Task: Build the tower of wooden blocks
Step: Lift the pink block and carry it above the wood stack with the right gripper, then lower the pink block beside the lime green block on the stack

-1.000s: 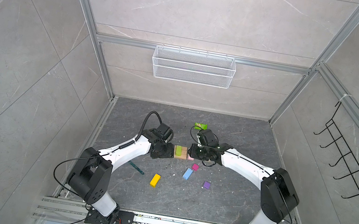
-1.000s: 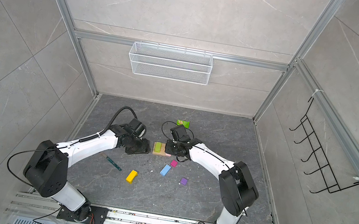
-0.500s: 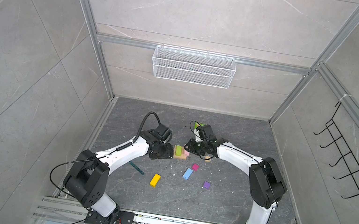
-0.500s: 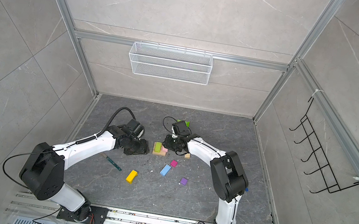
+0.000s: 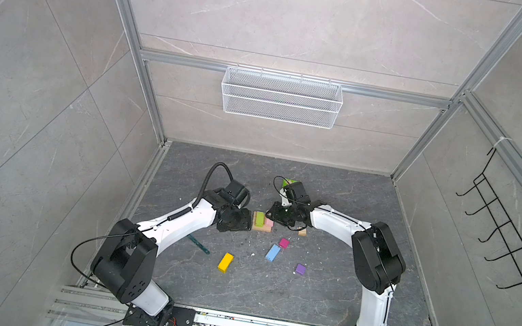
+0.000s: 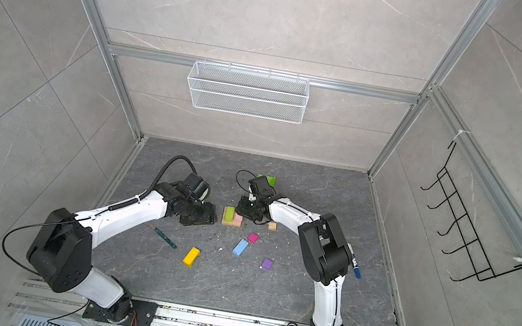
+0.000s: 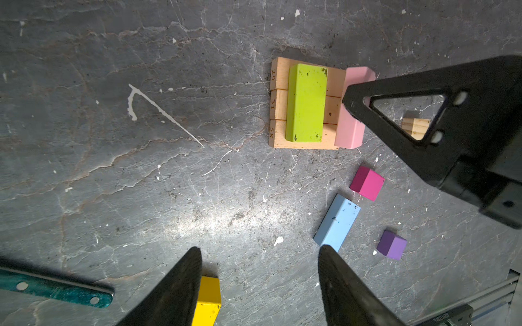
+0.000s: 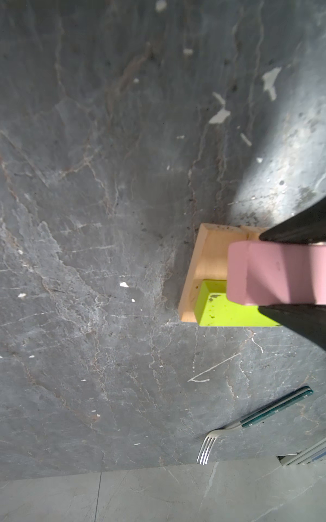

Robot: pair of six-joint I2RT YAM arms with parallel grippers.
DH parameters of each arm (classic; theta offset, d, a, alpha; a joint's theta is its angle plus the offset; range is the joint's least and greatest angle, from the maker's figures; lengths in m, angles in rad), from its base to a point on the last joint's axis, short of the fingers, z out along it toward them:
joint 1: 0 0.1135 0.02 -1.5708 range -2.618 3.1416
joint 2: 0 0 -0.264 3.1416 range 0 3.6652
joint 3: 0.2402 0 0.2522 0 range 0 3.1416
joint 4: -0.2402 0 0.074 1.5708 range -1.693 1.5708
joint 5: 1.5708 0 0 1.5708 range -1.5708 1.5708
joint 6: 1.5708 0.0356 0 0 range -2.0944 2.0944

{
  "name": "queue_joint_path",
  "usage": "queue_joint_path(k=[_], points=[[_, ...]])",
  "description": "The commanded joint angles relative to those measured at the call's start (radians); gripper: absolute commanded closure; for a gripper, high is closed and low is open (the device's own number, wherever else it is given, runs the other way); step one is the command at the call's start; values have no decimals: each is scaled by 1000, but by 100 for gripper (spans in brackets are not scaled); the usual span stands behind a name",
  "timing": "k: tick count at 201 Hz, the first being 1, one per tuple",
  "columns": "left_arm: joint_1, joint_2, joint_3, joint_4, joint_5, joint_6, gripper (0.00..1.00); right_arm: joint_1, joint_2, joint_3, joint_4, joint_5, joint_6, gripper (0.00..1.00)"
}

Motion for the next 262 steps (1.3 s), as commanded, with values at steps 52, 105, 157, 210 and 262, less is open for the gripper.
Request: queue_joint_path(k=[52,105,157,210,262], points=[[7,-27,6,-8,10,-7,33,-5,43,40,12,-20,25,100],[7,-21,6,-8,10,-4,33,-4,47,39,9,-22,25,98],[7,-16,9,-8,12,-3,33,-4,49,32,11,-23,25,94],[7,-16,7,-7,7,-3,33,-5,49,34,13,-24,27,89],[7,-18,4,-4,10,-4,33,-5,46,39,12,-27,22,86]])
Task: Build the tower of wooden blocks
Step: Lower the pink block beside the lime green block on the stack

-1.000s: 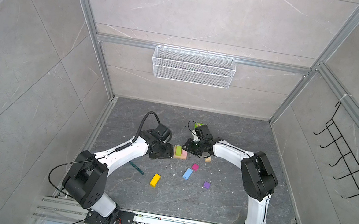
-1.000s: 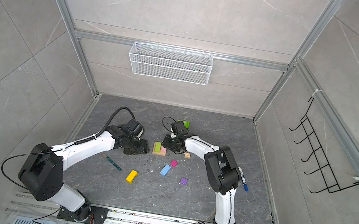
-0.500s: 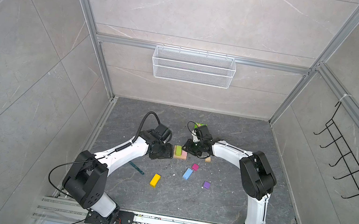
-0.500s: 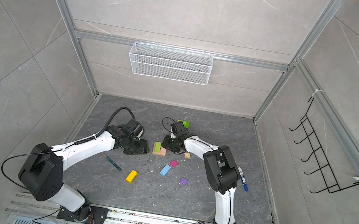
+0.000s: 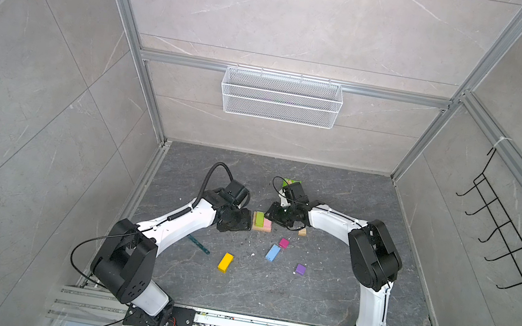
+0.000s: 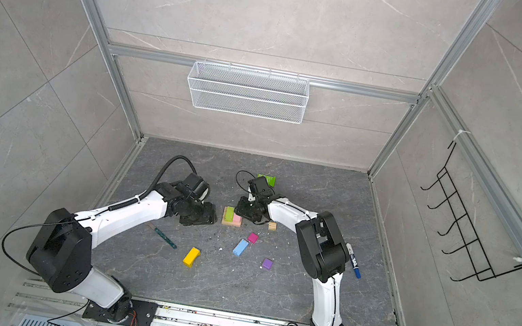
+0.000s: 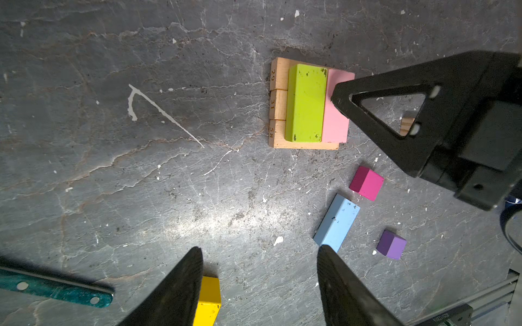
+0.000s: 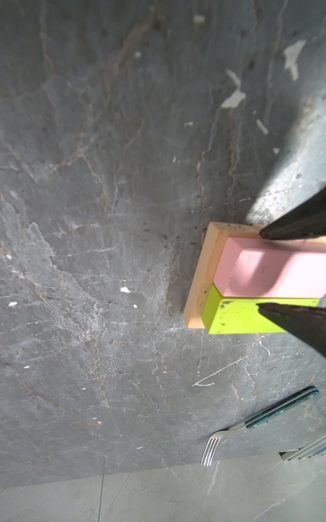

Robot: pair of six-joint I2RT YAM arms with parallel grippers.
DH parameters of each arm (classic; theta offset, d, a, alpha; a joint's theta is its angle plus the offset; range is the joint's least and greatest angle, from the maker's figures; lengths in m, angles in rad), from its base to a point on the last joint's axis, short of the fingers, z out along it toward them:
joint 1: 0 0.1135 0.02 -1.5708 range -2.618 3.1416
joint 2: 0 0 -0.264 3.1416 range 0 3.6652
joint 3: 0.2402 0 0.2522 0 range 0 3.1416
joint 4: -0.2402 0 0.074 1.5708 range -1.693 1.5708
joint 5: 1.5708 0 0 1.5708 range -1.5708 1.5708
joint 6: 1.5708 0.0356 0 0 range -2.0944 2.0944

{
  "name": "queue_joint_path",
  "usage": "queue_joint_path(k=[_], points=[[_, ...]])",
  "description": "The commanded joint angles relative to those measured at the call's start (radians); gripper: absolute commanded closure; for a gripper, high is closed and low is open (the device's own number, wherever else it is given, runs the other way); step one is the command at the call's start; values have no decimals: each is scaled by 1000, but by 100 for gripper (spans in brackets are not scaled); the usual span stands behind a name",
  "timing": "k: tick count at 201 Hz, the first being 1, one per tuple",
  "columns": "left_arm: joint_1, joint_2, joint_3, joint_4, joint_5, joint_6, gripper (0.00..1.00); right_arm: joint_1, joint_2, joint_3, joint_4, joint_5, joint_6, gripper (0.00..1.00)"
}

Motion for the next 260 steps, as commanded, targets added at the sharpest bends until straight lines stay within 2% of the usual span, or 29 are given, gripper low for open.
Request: queue_joint_path(k=[1,70,141,167,214,260], points=[[7,-17,4,-5,10,-4,33,-4,16,30,3,-9,3,86],[9,20,33,-10,1,15,33,-8,-34,48,-24,-15,-16,82],[33,132,124,-38,-35,81,27,-25,-109,8,-82,63,-53,78],[34,197,166,-43,-48,106,23,-28,-121,-10,-111,101,-69,73],[35,261,185,-18,-62,146,23,-34,-153,-78,-122,137,-86,57],[57,290,199,-29,-83,162,22,-36,-145,-108,-127,141,-94,58]])
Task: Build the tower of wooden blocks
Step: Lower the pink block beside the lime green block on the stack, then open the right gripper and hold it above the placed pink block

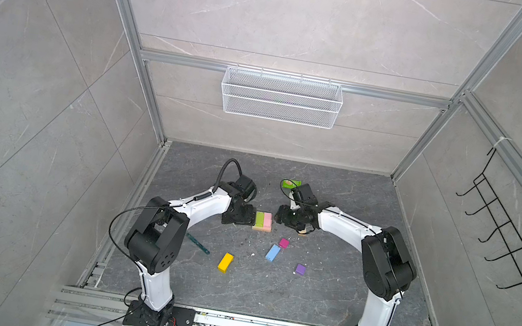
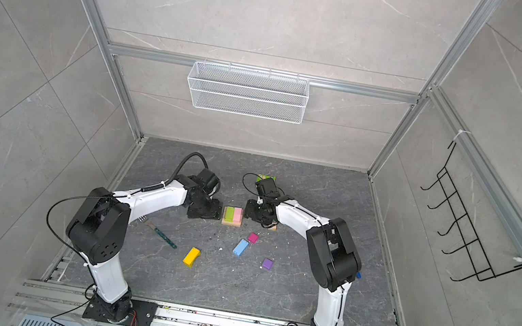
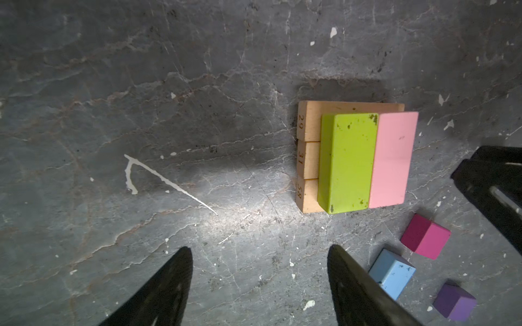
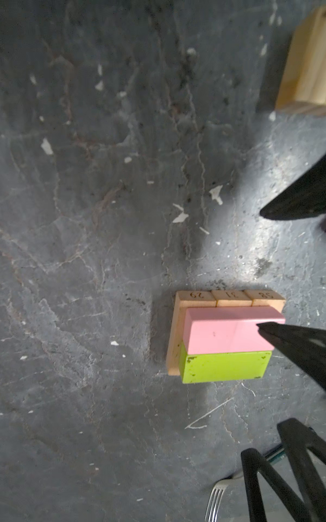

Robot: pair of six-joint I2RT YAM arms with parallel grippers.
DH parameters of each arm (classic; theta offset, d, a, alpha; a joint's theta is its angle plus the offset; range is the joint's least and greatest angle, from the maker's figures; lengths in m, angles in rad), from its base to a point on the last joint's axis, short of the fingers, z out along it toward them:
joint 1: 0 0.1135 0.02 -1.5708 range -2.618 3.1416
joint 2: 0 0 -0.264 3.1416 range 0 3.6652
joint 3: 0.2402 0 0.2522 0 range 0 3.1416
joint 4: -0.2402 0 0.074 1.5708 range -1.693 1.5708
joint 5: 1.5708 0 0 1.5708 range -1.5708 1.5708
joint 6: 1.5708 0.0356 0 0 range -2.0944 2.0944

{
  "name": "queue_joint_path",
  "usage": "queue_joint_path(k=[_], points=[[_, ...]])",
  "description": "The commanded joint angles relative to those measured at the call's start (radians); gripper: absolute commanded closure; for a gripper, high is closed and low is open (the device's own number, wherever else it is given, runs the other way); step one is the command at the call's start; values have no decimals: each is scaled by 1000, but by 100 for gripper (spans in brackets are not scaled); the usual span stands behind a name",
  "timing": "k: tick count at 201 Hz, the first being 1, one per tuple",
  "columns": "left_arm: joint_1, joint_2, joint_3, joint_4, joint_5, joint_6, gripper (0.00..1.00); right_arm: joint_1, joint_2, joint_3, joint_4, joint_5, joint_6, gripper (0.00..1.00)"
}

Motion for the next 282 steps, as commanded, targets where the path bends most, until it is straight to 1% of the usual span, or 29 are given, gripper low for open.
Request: queue_joint_path(k=[1,40,68,111,282], points=[[19,18,35,-13,-21,32,22,-5,-25,-21,-22,20,-20,58],[18,35,50,-26,-16,23,22,-3,1,-17,-21,-2,-24,61],[18,17,32,-13,-12,25,22,-2,8,-28,-10,-12,-23,59],[19,-17,8,-9,-13,23,21,3,23,-24,-17,-14,-32,59],[19,-37,-9,-24,-14,17,22,48,66,5,-50,22,-28,59]])
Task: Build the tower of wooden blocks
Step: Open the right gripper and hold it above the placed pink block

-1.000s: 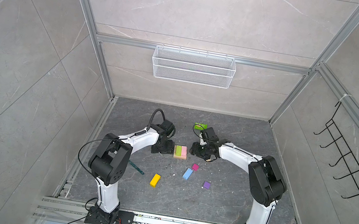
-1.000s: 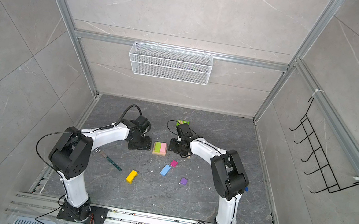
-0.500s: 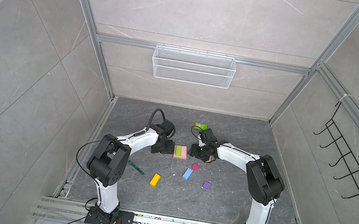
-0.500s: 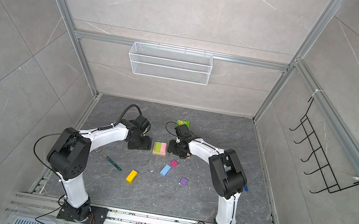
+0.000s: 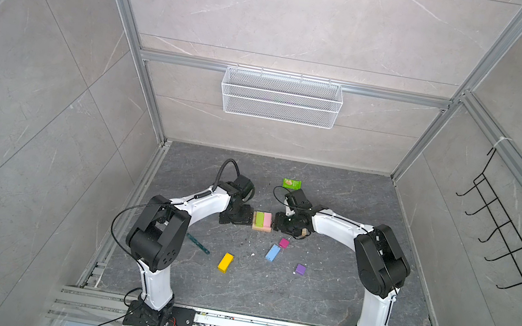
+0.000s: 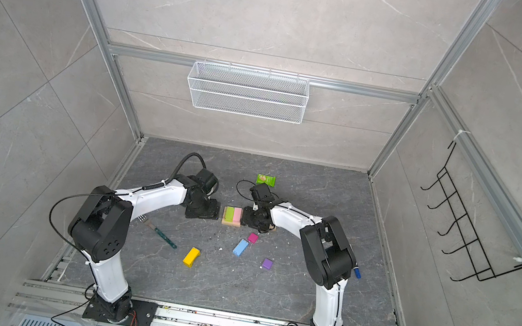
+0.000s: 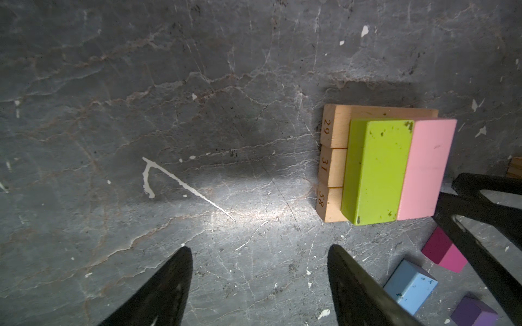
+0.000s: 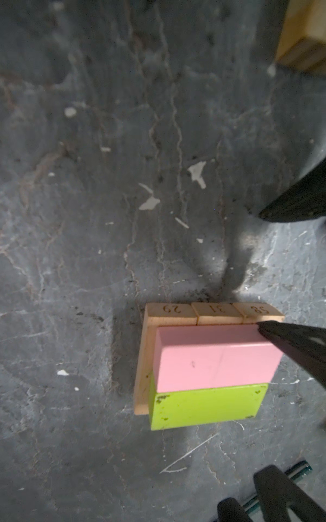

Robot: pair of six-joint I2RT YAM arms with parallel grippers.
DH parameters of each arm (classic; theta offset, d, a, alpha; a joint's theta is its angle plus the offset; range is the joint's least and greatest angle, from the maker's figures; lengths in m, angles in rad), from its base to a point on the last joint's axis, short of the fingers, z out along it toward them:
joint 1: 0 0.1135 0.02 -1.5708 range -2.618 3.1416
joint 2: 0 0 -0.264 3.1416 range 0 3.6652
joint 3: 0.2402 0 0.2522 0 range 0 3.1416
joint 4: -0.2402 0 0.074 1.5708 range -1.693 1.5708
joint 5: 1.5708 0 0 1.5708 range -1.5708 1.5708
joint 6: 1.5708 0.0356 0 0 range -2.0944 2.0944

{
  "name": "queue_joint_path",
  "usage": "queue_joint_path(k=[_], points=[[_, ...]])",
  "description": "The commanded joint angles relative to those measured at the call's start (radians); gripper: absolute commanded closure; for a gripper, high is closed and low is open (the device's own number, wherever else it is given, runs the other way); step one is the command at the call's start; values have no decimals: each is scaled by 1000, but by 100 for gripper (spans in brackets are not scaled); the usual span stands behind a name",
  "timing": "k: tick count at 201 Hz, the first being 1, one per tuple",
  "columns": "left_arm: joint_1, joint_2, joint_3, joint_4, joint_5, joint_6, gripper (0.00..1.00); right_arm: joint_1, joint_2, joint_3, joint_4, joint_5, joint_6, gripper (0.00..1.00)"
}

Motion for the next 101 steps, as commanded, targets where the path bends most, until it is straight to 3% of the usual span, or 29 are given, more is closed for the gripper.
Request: queue_joint_path(k=[1,101], points=[[3,-51,-6,-16,-11,9,22,9,26,17,-36,18,-10,59],[3,-47,-7,-14,-13,10,23,12,37,24,-15,-6,-20,58]])
